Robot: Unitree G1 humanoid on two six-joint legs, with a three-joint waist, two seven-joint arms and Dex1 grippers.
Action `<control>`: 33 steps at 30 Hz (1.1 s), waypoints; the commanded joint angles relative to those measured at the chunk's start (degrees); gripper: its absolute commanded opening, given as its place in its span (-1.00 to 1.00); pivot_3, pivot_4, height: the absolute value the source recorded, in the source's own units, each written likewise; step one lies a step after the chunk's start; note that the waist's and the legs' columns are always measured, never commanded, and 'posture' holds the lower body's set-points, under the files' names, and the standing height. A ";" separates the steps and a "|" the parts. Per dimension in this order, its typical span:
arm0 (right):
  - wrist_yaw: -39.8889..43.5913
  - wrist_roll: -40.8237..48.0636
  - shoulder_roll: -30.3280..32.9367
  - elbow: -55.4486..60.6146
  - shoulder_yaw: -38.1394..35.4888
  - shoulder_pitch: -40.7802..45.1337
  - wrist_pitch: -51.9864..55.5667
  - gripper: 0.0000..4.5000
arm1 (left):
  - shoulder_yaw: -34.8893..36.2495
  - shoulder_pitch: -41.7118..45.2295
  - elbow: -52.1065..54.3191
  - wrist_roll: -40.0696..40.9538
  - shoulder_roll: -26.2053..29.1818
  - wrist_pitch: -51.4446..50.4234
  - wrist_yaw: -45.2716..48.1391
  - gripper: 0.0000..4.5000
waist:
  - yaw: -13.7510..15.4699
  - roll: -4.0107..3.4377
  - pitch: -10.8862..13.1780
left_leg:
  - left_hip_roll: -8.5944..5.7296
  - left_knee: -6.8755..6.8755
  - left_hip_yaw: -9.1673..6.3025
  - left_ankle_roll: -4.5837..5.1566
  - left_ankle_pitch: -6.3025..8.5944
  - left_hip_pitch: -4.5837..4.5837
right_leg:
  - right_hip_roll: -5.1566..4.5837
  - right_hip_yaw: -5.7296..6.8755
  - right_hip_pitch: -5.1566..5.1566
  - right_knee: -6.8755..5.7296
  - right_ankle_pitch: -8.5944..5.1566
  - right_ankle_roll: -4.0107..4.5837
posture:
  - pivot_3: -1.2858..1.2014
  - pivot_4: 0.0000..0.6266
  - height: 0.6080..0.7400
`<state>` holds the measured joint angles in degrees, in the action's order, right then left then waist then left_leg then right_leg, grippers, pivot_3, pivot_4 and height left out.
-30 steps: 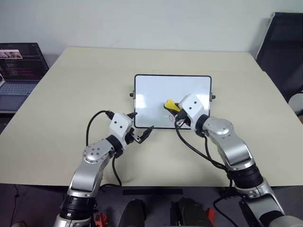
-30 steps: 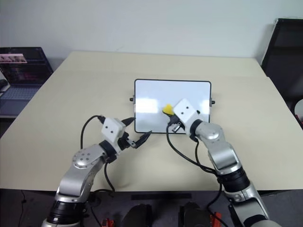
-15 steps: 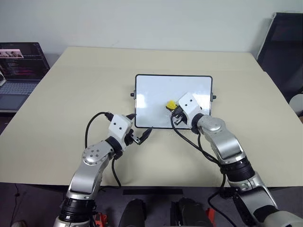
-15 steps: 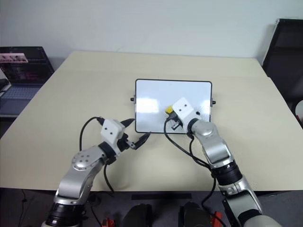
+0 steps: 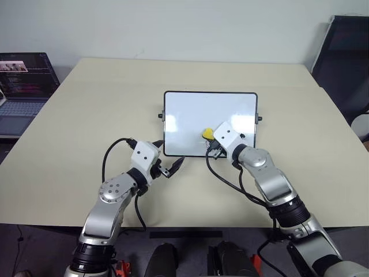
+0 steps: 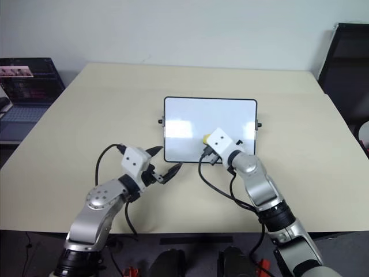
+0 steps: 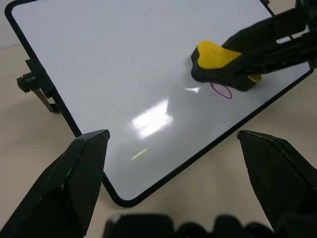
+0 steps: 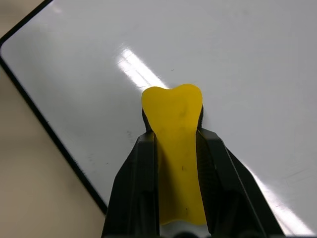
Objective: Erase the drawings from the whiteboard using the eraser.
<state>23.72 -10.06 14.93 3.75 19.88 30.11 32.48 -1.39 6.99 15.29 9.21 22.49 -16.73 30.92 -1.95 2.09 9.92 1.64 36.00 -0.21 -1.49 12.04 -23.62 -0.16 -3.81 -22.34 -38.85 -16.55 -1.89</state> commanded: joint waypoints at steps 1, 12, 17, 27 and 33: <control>1.20 -0.89 0.40 1.12 1.66 -1.23 1.33 -0.65 | 0.15 -0.61 3.58 1.17 -0.49 1.16 -0.08 1.00 | 0.00 0.00 0.00 | 0.01 0.00 0.01 0.00 0.00 0.02 | 0.00 -0.01 0.01 0.00 0.00 0.00 | 0.03 -0.52 1.00; 3.56 -1.43 3.93 3.19 1.45 -0.94 0.58 -0.65 | -0.06 -0.73 4.33 1.12 -0.77 0.37 -0.52 1.00 | 0.05 0.00 0.00 | 0.00 0.02 0.02 0.00 0.00 0.04 | 0.00 -0.01 0.02 0.00 -0.01 -0.01 | 0.03 -0.52 1.00; -1.66 -1.55 3.07 1.61 -3.71 3.83 -3.72 -0.65 | 0.03 -0.18 3.96 1.18 -0.77 0.27 -0.45 1.00 | 0.06 0.00 0.01 | 0.00 0.03 0.05 0.00 0.00 0.03 | 0.01 -0.03 0.01 -0.01 -0.01 -0.01 | 0.03 -0.52 1.00; -2.10 -4.41 3.13 -1.97 -1.88 4.15 -5.83 -0.65 | 0.48 0.60 3.36 1.22 -0.44 0.55 -0.02 1.00 | 0.05 0.00 0.01 | 0.00 -0.05 0.10 -0.02 0.01 -0.08 | 0.00 -0.01 -0.08 0.02 -0.02 0.03 | 0.03 -0.52 1.00; 3.48 -7.17 5.81 -1.09 3.39 1.19 -2.93 -0.65 | 0.77 0.17 3.76 1.13 -0.35 0.49 -0.30 1.00 | -0.01 0.00 0.00 | 0.01 -0.02 0.06 -0.02 0.01 -0.01 | 0.00 0.00 -0.02 0.00 -0.02 0.03 | 0.03 -0.52 1.00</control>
<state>25.84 -15.83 19.92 2.60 22.12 32.32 28.06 -1.76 6.95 16.40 9.23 21.90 -17.00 30.73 -1.96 2.09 9.93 1.65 35.99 -0.15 -1.51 12.05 -23.59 -0.15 -3.82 -22.33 -38.85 -16.57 -1.86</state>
